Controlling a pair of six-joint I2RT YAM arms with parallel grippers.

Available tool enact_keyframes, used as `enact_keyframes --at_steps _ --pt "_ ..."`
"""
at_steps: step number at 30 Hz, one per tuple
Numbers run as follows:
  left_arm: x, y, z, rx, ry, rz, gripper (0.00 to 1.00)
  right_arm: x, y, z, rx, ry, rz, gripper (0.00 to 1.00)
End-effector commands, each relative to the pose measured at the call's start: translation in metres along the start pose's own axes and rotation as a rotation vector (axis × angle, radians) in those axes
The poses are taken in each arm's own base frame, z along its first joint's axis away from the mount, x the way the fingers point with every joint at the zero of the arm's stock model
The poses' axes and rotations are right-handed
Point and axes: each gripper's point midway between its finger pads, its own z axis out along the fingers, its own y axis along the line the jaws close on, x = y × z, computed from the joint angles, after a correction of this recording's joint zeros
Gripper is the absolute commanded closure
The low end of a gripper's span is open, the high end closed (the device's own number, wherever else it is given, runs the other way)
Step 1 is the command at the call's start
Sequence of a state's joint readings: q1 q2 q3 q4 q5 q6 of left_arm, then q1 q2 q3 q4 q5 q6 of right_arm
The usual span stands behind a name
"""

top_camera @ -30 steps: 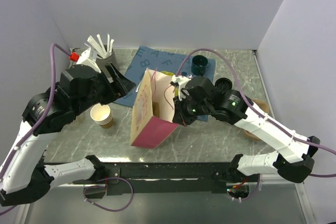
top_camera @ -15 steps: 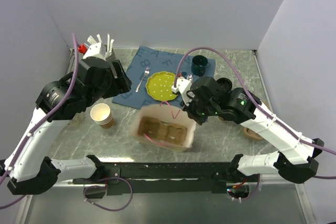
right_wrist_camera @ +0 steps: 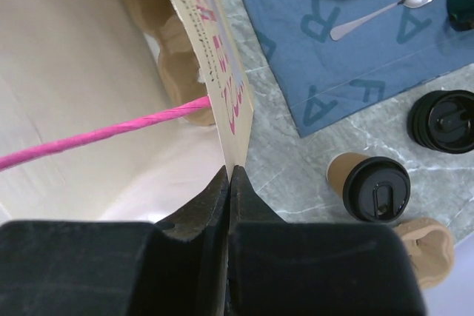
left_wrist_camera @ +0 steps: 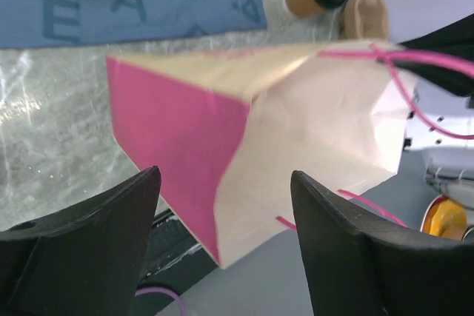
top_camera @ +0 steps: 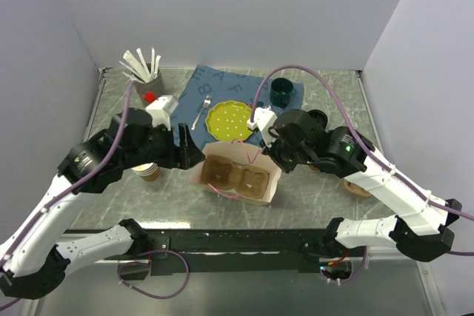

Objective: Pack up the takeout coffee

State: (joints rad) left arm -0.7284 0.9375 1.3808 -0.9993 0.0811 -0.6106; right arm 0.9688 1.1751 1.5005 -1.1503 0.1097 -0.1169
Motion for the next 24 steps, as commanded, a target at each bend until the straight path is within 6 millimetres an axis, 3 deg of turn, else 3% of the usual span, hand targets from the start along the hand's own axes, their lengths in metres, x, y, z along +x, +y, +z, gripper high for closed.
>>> enact_keyframes --at_steps 1,4,9,12,15,20,21,24 --pt "0.004 -0.011 0.012 0.076 0.033 0.035 0.23 -0.018 -0.005 -0.002 0.035 -0.068 0.037 0.97" --pt "-0.002 -0.011 0.019 0.071 -0.002 0.033 0.24 -0.022 -0.004 0.0 0.025 -0.071 0.039 0.97" --pt "-0.021 0.014 0.032 -0.084 -0.064 0.064 0.28 -0.024 -0.003 -0.001 0.019 -0.102 0.023 0.97" --pt "-0.025 0.011 0.04 -0.077 -0.062 0.093 0.3 -0.025 -0.004 -0.001 0.026 -0.099 0.017 0.97" --pt "-0.021 0.006 0.044 -0.045 -0.04 0.11 0.38 -0.026 -0.005 -0.001 0.03 -0.094 0.021 0.97" --pt "-0.022 0.011 0.041 -0.077 -0.057 0.108 0.66 -0.027 -0.005 0.0 0.029 -0.097 0.035 0.97" --pt "-0.022 0.013 0.041 -0.086 -0.057 0.111 0.67 -0.027 -0.005 0.001 0.029 -0.097 0.036 0.97" --pt "-0.027 0.015 0.041 -0.115 -0.056 0.115 0.55 -0.029 -0.005 0.001 0.029 -0.101 0.032 0.96"
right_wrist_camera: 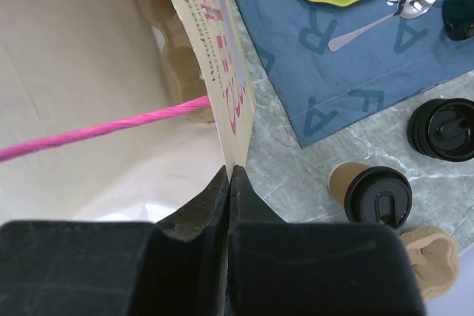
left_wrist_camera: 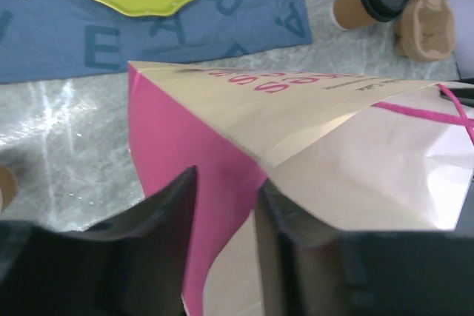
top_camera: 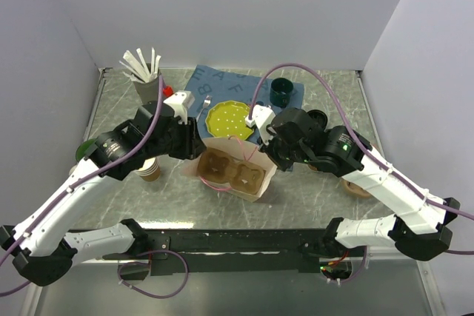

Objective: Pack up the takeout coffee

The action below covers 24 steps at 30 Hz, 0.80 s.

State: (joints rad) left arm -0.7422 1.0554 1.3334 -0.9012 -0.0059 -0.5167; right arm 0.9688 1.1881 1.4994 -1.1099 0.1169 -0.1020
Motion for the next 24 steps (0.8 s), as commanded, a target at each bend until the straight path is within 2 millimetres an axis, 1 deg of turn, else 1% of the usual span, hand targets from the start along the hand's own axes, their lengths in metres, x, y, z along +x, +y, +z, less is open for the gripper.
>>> enact_keyframes --at_steps 1,3,4,5,7,9,10,11,12,13,17,21,22,23,24 --pt "-0.024 -0.003 -0.009 -0.013 -0.073 0.027 0.58 -0.021 -0.003 -0.004 0.019 -0.073 0.014 0.96" --pt "-0.024 -0.007 -0.006 0.005 -0.06 0.038 0.7 -0.022 -0.004 -0.004 0.023 -0.073 0.016 0.96" --pt "-0.024 -0.007 -0.006 0.007 -0.062 0.043 0.79 -0.021 -0.004 -0.002 0.022 -0.067 0.017 0.96" --pt "-0.025 -0.008 -0.006 0.007 -0.059 0.043 0.81 -0.022 -0.004 -0.002 0.021 -0.068 0.016 0.96" --pt "-0.025 -0.006 -0.006 -0.01 -0.052 0.044 0.78 -0.023 -0.004 -0.002 0.019 -0.067 0.017 0.96" --pt "-0.028 -0.004 -0.008 -0.022 -0.055 0.047 0.66 -0.025 -0.004 -0.001 0.018 -0.068 0.014 0.96" --pt "-0.029 -0.004 -0.008 -0.027 -0.053 0.056 0.69 -0.026 -0.004 0.0 0.02 -0.067 0.012 0.96" --pt "-0.028 -0.002 -0.009 -0.032 -0.051 0.061 0.76 -0.027 -0.004 0.0 0.022 -0.067 0.008 0.96" --pt "-0.029 -0.001 -0.01 -0.04 -0.058 0.065 0.93 -0.028 -0.005 0.0 0.021 -0.07 0.007 0.96" --pt "-0.03 0.0 -0.011 -0.042 -0.062 0.073 0.99 -0.029 -0.006 0.0 0.027 -0.068 0.004 0.96" --pt "-0.027 0.002 -0.012 -0.051 -0.051 0.075 0.99 -0.034 -0.008 0.001 0.038 -0.071 0.006 0.93" --pt "-0.021 0.001 -0.014 -0.028 -0.045 0.067 0.99 -0.042 -0.008 0.002 0.038 -0.077 0.01 0.93" --pt "-0.02 0.001 -0.015 -0.028 -0.044 0.061 0.97 -0.043 -0.008 0.002 0.038 -0.08 0.015 0.93" --pt "-0.019 0.002 -0.017 -0.034 -0.04 0.062 0.91 -0.044 -0.008 0.003 0.038 -0.081 0.018 0.93" --pt "-0.014 0.005 -0.019 -0.051 -0.018 0.055 0.72 -0.044 -0.007 0.003 0.036 -0.079 0.021 0.93"
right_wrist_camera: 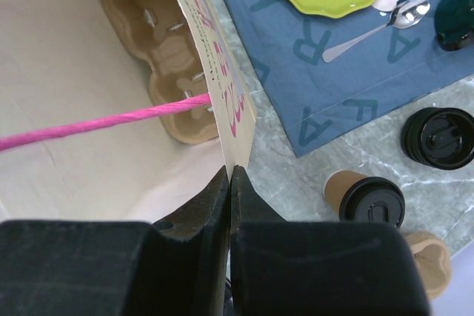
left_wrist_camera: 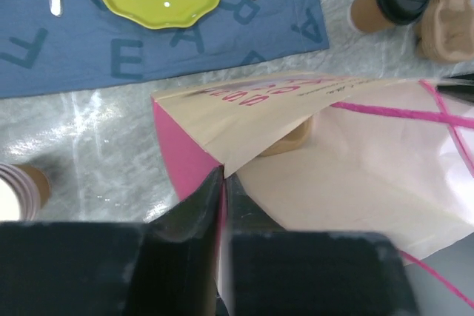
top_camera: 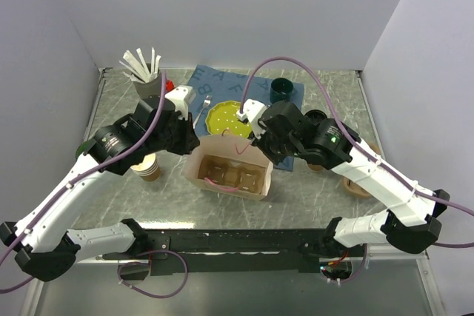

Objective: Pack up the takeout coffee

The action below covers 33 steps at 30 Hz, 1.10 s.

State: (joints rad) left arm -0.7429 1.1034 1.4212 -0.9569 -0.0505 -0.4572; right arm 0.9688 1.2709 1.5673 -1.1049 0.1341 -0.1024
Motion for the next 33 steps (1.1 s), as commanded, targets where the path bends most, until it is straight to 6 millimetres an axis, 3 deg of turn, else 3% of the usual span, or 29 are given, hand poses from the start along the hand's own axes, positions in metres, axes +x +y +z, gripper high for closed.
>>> enact_keyframes --at_steps 1,3,5,8,16,19,20,21,24,28,33 --pt "0.001 0.003 -0.017 -0.006 -0.007 -0.009 0.65 -0.027 -0.005 -0.008 0.022 -0.087 0.031 0.94" --pt "0.007 0.005 -0.02 -0.007 0.002 -0.005 0.57 -0.025 -0.005 -0.007 0.022 -0.087 0.034 0.93" --pt "0.011 0.007 -0.021 -0.006 0.003 -0.002 0.57 -0.023 -0.004 -0.007 0.017 -0.08 0.034 0.94" --pt "0.011 0.006 -0.018 0.0 -0.003 0.005 0.64 -0.02 -0.004 -0.007 0.018 -0.072 0.034 0.94" --pt "0.003 0.008 -0.011 -0.022 -0.021 0.009 0.66 -0.022 -0.004 -0.008 0.016 -0.081 0.033 0.94" --pt "0.004 0.008 -0.01 -0.022 -0.016 0.013 0.77 -0.023 -0.003 -0.008 0.014 -0.081 0.034 0.94" --pt "0.005 0.009 -0.009 -0.027 -0.013 0.013 0.91 -0.023 -0.003 -0.008 0.015 -0.084 0.034 0.93" --pt "0.004 0.01 -0.01 -0.031 -0.019 0.008 0.98 -0.023 -0.004 -0.008 0.016 -0.083 0.039 0.92" --pt "-0.001 0.012 -0.013 -0.046 -0.048 -0.001 0.99 -0.027 -0.008 -0.011 0.039 -0.091 0.065 0.79" --pt "-0.006 0.017 -0.013 -0.076 -0.069 -0.015 0.99 -0.038 -0.005 -0.035 0.008 -0.138 0.124 0.45" --pt "-0.006 0.021 -0.01 -0.1 -0.08 -0.036 0.99 -0.043 0.013 -0.074 -0.122 -0.224 0.239 0.25"
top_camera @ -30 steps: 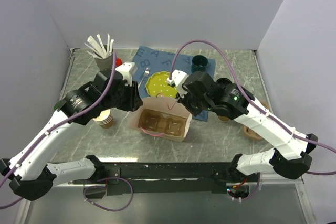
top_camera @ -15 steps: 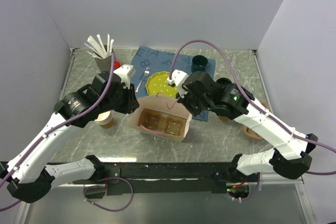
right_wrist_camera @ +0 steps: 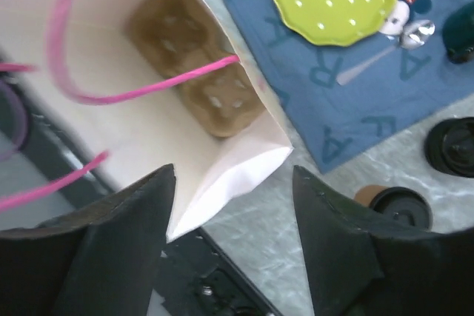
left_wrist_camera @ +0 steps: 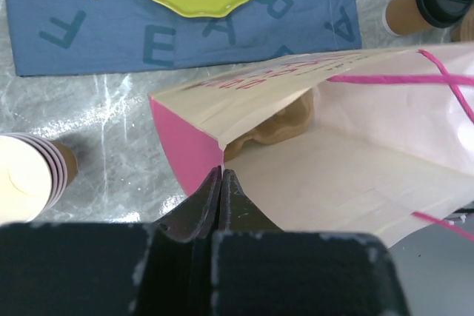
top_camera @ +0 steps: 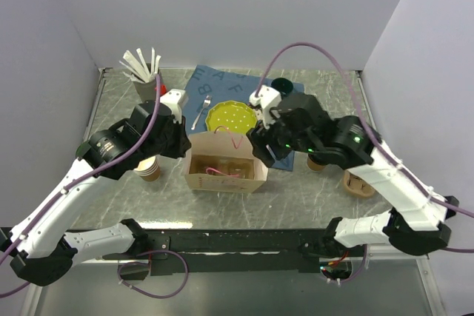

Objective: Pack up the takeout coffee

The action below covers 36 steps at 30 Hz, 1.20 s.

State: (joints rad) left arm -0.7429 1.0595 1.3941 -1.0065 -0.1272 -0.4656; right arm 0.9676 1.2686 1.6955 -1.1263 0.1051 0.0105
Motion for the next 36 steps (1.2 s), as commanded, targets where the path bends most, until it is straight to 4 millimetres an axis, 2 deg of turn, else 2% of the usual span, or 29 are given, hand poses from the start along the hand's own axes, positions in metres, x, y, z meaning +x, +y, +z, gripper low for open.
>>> enact_keyframes --at_steps 1,2,5,6,9,10,12,13,15,17,18,20,23,26,30,36 --pt "-0.017 0.001 -0.002 -0.012 -0.083 -0.037 0.99 -0.015 0.013 -0.046 -0.102 -0.124 0.13 0.23" --pt "-0.017 0.001 -0.001 -0.009 -0.089 -0.042 0.99 -0.017 0.011 -0.055 -0.102 -0.153 0.165 0.23" --pt "-0.017 0.001 0.0 0.0 -0.099 -0.041 0.99 -0.015 -0.009 -0.057 -0.033 -0.162 0.256 0.22" --pt "-0.016 0.001 0.001 0.001 -0.097 -0.041 0.99 -0.009 -0.036 -0.055 0.069 -0.147 0.322 0.22" --pt "-0.016 -0.001 0.004 0.018 -0.086 -0.036 0.99 0.015 -0.087 -0.048 0.263 -0.1 0.458 0.22" --pt "-0.016 -0.003 0.004 0.027 -0.087 -0.04 0.99 0.034 -0.116 -0.045 0.378 -0.065 0.521 0.22" --pt "-0.019 -0.009 0.005 0.062 -0.104 -0.06 0.99 0.055 -0.139 -0.04 0.469 -0.024 0.582 0.22" --pt "-0.019 -0.016 0.0 0.109 -0.108 -0.066 0.99 0.074 -0.157 -0.033 0.527 0.016 0.629 0.22" --pt "-0.021 -0.024 -0.002 0.153 -0.132 -0.093 0.99 0.094 -0.17 -0.022 0.558 0.067 0.664 0.21" --pt "-0.025 -0.03 -0.011 0.197 -0.163 -0.122 0.99 0.123 -0.181 -0.002 0.543 0.132 0.71 0.18" --pt "-0.027 -0.033 -0.011 0.219 -0.177 -0.13 0.99 0.132 -0.184 0.004 0.543 0.157 0.725 0.1" --pt "-0.027 -0.038 -0.015 0.249 -0.178 -0.161 0.99 0.159 -0.191 0.015 0.547 0.229 0.768 0.11" --pt "-0.025 -0.041 -0.018 0.266 -0.17 -0.194 0.99 0.181 -0.197 0.032 0.531 0.297 0.768 0.11" --pt "-0.021 -0.042 -0.021 0.29 -0.178 -0.224 0.99 0.197 -0.207 0.037 0.571 0.362 0.756 0.11" --pt "-0.01 -0.043 -0.019 0.307 -0.153 -0.231 0.99 0.206 -0.219 0.045 0.581 0.377 0.746 0.11" --pt "-0.009 -0.042 -0.024 0.305 -0.15 -0.216 0.99 0.22 -0.221 0.062 0.559 0.427 0.755 0.1"
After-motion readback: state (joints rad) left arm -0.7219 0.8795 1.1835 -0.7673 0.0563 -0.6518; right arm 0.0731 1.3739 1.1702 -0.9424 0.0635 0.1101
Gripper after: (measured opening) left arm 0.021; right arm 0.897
